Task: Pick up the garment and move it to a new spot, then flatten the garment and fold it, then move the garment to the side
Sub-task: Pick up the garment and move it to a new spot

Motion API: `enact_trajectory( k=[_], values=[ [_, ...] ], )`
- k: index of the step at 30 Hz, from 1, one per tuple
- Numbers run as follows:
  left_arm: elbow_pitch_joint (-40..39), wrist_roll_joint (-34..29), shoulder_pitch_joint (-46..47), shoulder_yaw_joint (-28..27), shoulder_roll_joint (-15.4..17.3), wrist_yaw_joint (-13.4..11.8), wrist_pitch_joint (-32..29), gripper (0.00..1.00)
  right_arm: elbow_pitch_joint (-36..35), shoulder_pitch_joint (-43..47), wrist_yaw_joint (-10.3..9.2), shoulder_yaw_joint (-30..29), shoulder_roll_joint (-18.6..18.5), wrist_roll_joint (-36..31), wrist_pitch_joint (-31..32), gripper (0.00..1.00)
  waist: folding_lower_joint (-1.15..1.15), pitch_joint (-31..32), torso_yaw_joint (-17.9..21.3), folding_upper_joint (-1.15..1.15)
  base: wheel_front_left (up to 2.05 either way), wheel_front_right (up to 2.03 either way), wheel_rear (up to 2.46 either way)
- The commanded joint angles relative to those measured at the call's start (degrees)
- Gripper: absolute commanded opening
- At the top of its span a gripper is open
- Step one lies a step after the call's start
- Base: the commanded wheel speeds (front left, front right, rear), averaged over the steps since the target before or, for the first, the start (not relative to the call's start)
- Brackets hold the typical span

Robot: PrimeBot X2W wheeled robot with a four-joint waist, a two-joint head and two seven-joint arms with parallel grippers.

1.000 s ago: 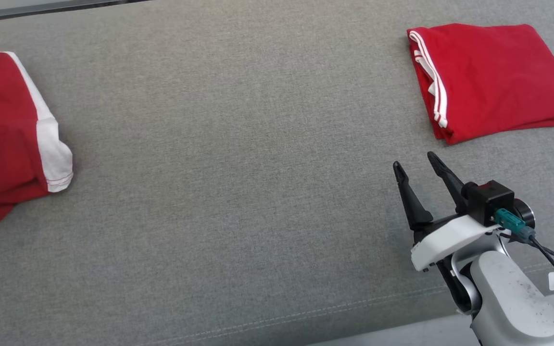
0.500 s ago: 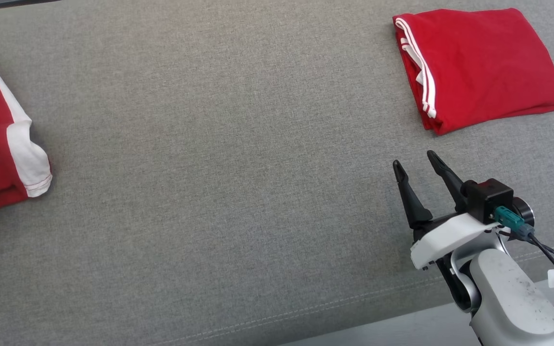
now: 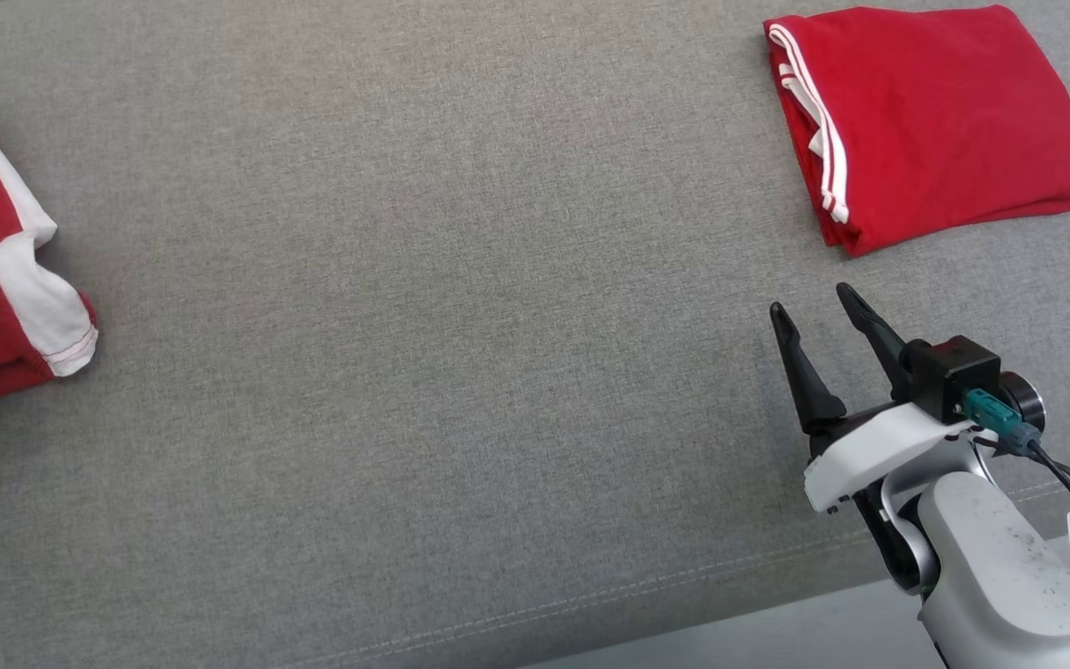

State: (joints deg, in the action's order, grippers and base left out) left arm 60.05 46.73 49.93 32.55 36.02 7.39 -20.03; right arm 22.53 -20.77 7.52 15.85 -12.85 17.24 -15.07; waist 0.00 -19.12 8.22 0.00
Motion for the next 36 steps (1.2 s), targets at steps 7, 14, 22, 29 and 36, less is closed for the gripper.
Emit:
enact_trajectory(
  k=[7, 14, 22, 29, 36],
  values=[
    [-3.2, -0.1, 2.2, 2.7, 0.8, 0.1, 7.2, 0.0, 0.6, 0.1, -0.07, -0.1, 0.2, 0.1, -0.2, 1.0, 0.0, 2.2, -1.4, 0.0, 0.0, 0.0, 0.0],
    [-8.9, 1.0, 3.1, 6.2, 1.1, 0.1, 10.8, 0.0, 1.2, 0.5, -0.07, 0.2, 1.2, 0.3, -0.2, 1.0, 0.0, 4.8, -2.0, 0.0, 0.0, 0.0, 0.0],
    [-17.1, 0.1, 3.6, 12.2, 0.8, 0.1, 13.1, 0.0, 1.9, 0.9, -0.07, 0.4, 1.7, 1.1, -0.2, 1.0, 0.0, 7.5, -1.7, 0.0, 0.0, 0.0, 0.0],
    [-24.4, -0.2, 3.0, 17.6, -0.8, 0.1, 14.2, 0.0, 2.1, 1.7, -0.07, -0.2, 2.4, 1.5, -0.2, 1.0, 0.0, 9.0, -1.1, 0.0, 0.0, 0.0, 0.0],
    [-30.4, -1.0, 1.1, 21.7, -4.4, 0.1, 15.7, 0.0, 2.2, 2.1, -0.07, -1.0, 3.1, 1.5, -0.2, 1.0, 0.0, 10.1, -0.6, 0.0, 0.0, 0.0, 0.0]
  ],
)
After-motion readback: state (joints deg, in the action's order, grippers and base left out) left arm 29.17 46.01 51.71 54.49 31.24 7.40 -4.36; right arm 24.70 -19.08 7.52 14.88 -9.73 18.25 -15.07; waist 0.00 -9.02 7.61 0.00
